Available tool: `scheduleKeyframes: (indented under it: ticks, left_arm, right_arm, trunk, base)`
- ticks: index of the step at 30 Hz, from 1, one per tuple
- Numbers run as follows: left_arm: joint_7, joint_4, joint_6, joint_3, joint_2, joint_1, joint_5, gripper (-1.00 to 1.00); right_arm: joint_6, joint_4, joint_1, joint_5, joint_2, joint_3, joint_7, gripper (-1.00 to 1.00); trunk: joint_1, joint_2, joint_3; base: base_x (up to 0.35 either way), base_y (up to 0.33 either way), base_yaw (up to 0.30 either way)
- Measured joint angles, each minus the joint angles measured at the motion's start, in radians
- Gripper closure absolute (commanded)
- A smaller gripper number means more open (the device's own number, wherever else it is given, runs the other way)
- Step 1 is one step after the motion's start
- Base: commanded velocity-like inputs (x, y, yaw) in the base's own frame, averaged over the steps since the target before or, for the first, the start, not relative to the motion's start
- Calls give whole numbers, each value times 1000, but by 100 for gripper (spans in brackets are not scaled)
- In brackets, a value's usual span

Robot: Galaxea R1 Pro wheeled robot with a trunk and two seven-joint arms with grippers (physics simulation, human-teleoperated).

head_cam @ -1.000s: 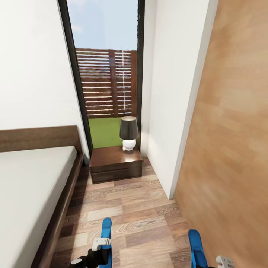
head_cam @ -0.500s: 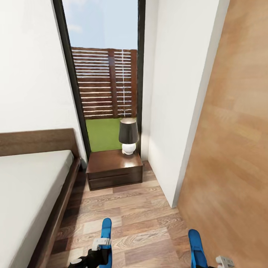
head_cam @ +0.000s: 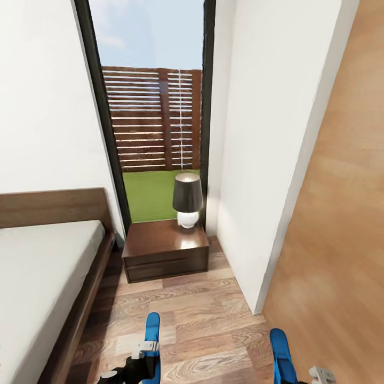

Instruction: In the bedroom, move the book from the bed onto either nightstand, and place the two sandals side by side next to the bed.

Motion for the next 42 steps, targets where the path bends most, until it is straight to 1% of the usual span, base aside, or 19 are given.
scheduleKeyframes:
  ticks: [4,11,30,37,42]
  left_arm:
    - [0,0,0,-1,0,0,0,100]
    - [0,1,0,-1,0,0,0,100]
    - [0,0,0,-1,0,0,0,100]
    - [0,0,0,0,0,0,0,100]
    - [0,0,0,1,0,0,0,100]
  right_arm:
    - [0,0,0,0,0,0,0,100]
    - [0,0,0,0,0,0,1,100]
    - [0,0,0,0,0,0,1,100]
    - [0,0,0,0,0,0,1,100]
    - [0,-1,0,-1,0,-1,1,100]
  trunk:
    - [0,0,0]
    - [0,0,0]
    - [0,0,0]
    - [0,0,0]
    - [0,0,0]
  base:
    - [324,-67,107]
    - [316,-102,8]
    - [295,-175,3]
    - [275,-167,242]
    - [81,-47,197]
